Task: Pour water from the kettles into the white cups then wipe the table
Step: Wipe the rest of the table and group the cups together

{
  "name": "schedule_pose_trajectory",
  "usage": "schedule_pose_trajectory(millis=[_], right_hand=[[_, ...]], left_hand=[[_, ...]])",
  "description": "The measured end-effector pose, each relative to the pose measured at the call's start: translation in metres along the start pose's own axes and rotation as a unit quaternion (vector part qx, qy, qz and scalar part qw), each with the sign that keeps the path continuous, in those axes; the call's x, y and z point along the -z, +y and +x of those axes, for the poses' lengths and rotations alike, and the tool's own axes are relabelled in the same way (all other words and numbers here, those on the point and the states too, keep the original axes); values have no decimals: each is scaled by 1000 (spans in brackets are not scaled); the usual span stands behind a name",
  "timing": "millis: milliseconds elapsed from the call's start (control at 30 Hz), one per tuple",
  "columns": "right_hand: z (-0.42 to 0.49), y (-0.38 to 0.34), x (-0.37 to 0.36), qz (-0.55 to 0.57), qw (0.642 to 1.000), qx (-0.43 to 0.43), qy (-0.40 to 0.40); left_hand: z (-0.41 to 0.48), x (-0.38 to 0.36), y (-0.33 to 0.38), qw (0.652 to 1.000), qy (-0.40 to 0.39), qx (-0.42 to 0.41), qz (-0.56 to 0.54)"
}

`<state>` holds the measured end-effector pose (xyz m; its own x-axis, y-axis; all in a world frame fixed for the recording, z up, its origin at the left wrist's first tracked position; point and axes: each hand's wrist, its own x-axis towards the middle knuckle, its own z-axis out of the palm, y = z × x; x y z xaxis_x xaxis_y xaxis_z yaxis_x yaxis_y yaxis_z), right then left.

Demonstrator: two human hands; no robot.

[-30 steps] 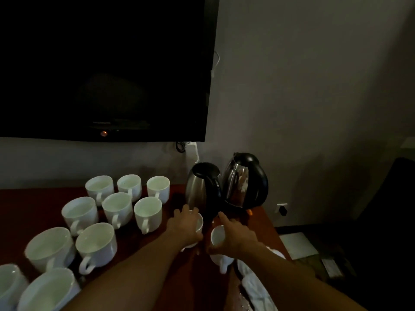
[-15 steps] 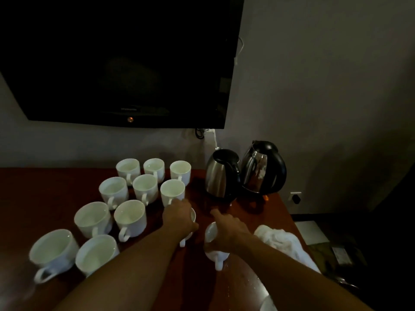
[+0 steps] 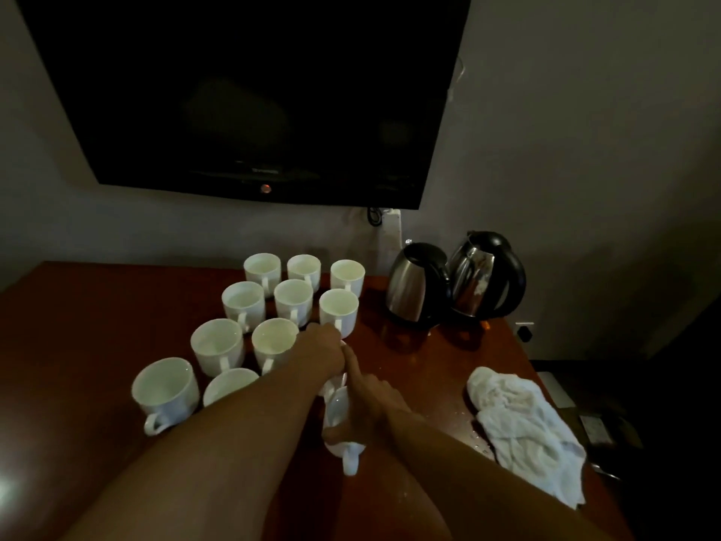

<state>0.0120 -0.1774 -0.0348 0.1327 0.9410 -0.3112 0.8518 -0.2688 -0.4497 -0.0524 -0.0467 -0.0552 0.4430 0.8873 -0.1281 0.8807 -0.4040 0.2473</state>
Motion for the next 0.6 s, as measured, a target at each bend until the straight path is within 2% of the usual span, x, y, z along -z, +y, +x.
schedule_pose_trajectory(millis=[100,400,600], right_hand=[[-2,-7,-6,7,1000,7,9],[-2,-16,-11,18,999,-7,31],[3,-10,32,-8,998,-38,55]], left_hand=[[-4,11,-10,999,-17,-21,-33],[-5,22,-24,996,1,-89,-19],[5,26,-9,994,-3,-110,3]])
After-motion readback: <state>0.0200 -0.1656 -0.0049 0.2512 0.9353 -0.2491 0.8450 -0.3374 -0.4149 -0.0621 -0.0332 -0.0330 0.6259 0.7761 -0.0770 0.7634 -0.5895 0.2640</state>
